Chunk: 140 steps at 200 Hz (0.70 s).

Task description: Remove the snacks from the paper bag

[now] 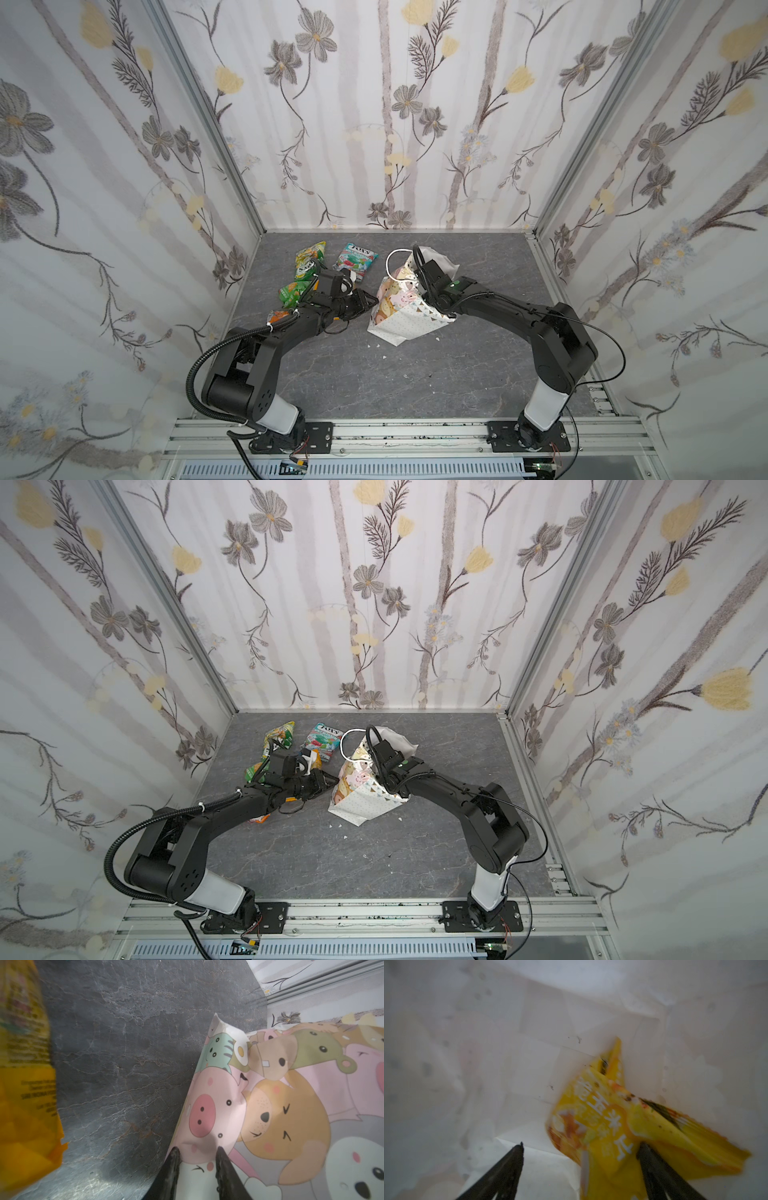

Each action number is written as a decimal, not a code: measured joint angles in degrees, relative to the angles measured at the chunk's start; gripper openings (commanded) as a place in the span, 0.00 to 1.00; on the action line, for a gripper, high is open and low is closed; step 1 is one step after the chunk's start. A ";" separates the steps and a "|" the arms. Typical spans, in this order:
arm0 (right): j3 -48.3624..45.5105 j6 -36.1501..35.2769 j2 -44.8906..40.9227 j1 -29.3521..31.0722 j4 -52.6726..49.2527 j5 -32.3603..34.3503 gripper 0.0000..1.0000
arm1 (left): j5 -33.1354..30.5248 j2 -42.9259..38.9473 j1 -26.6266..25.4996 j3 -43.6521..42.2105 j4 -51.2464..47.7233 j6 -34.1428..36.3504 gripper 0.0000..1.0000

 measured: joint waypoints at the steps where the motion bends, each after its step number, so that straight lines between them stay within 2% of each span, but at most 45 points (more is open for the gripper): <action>1: 0.00 -0.02 0.11 0.00 0.00 -0.02 0.93 | 0.02 0.00 0.00 -0.04 0.07 -0.07 0.33; 16: -0.17 -1.22 2.08 0.02 0.09 -0.20 0.95 | 0.31 0.00 -0.17 -0.28 0.48 -0.39 0.39; 36: -0.87 -2.36 4.20 0.33 0.83 -1.09 0.95 | 0.66 -0.31 -0.48 -0.35 0.74 -0.52 0.52; 59: -1.70 -3.15 6.73 0.79 3.02 -2.67 0.89 | 0.50 -0.61 -0.57 -0.61 0.96 -0.52 0.65; 84: -1.88 -3.58 7.93 1.03 3.87 -2.38 0.64 | -0.28 -0.87 -0.59 -0.94 0.90 -0.55 0.75; 111: -1.81 -3.32 8.13 1.05 4.87 -2.62 0.31 | -0.87 -0.92 -0.59 -1.51 0.87 -0.61 0.78; 123: -1.81 -2.91 7.91 1.05 5.05 -2.93 0.20 | -0.87 -0.52 -0.61 -1.51 1.01 -0.63 0.76; 140: -1.77 -2.93 7.10 1.09 5.75 -4.68 0.09 | -0.76 0.74 -0.66 -1.49 1.29 -0.85 0.65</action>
